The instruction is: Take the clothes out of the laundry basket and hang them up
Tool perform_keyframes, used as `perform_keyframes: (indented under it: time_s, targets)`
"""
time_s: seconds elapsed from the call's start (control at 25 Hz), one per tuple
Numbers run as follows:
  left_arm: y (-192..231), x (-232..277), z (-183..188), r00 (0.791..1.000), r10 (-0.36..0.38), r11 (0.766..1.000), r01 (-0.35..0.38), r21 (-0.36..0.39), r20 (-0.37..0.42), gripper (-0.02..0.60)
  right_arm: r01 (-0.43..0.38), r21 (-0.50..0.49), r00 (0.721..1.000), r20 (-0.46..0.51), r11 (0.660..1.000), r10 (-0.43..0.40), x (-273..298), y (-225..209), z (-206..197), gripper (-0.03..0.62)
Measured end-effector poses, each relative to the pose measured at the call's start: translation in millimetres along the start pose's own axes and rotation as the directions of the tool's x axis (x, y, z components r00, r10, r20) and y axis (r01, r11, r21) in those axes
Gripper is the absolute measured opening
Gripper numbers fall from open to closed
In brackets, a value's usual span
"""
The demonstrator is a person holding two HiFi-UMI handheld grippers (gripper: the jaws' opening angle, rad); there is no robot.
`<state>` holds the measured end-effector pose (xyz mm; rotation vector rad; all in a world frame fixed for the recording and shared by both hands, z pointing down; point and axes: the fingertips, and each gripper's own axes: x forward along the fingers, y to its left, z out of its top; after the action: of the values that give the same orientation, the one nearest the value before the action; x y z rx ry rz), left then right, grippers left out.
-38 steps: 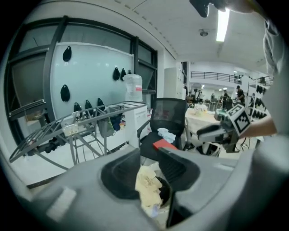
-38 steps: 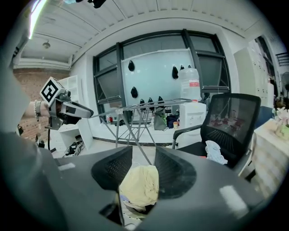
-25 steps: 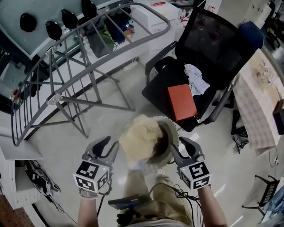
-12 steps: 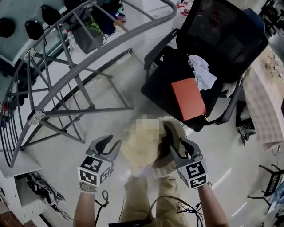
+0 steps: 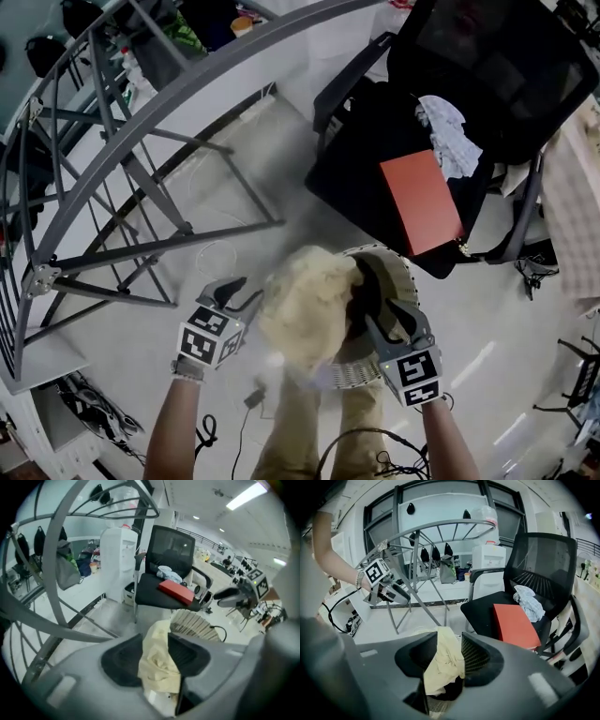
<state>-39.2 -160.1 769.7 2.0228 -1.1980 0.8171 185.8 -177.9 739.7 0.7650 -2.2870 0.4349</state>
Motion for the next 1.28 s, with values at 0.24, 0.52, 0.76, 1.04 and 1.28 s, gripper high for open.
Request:
perform_keyframes:
  time_s: [0.24,0.52,0.76,1.04,1.28]
  targets:
    - [20.3,47.1,-25.3,0.995,-0.072,0.997,0.07,-0.026,-0.062,0.16,0.011,0.009,1.0,-0.007,1.0,-0.011,32.3,2.7,-17.8,0.147]
    - [33.6,77.6,-37.0,0.995,-0.076,0.997,0.074,-0.022,-0.065,0.161,0.042,-0.038,0.996,-0.073,0.998,-0.045,92.0,-10.9,-65.5,0.167]
    - [36.1,88.3,-42.1,0.996,-0.074,0.997,0.074,-0.009,-0.049,0.161,0.035,-0.016,0.989,-0.146,0.999,-0.037,147.1,-31.4,-109.4,0.186]
    - [39.7,100.0,-50.0,0.997,-0.078,0.997,0.078,-0.007,-0.011,0.161,0.009,0.031,0.971,-0.239,0.999,-0.001,208.4,-56.3,-162.2,0.187]
    - [44.7,103.7,-60.7,0.998,-0.067,0.998,0.067,-0.004,0.007,0.161,-0.012,0.049,0.956,-0.291,0.999,0.026,248.2,-63.6,-192.8,0.187]
